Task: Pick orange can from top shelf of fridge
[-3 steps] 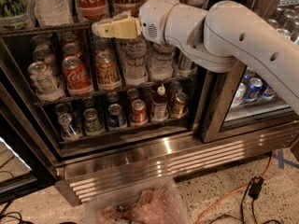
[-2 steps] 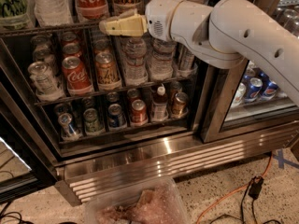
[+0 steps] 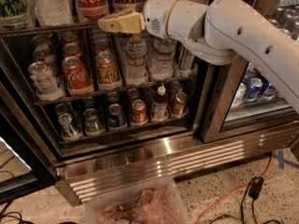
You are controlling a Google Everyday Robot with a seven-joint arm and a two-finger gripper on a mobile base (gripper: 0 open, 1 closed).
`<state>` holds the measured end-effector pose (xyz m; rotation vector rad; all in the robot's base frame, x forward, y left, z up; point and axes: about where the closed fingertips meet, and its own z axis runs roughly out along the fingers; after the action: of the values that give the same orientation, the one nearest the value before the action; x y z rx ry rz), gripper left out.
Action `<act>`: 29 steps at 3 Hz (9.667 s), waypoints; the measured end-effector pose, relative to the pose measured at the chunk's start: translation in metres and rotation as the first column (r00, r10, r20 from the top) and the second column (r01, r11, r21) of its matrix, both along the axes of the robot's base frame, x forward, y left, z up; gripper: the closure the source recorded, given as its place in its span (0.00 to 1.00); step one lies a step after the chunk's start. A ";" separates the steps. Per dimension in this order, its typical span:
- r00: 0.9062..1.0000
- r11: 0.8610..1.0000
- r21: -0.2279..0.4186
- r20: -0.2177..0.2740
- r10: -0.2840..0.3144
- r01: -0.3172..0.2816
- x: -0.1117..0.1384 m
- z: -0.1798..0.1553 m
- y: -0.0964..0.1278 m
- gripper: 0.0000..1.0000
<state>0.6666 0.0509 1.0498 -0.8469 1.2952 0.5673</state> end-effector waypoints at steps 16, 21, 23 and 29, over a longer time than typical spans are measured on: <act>0.984 0.982 0.096 0.061 -0.169 0.163 0.045 0.016 -0.001 1.00; 0.999 0.999 -0.038 0.037 -0.004 0.005 -0.013 0.036 0.013 1.00; 1.000 0.998 -0.060 0.010 0.021 -0.020 -0.021 0.032 0.013 1.00; 0.982 0.969 -0.210 -0.164 0.096 -0.129 -0.085 0.019 -0.022 1.00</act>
Offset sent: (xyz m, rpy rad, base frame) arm 0.0191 0.0059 0.0055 0.0000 -0.0371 0.0110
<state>0.5821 0.0289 1.0685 -1.0825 1.4752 0.5952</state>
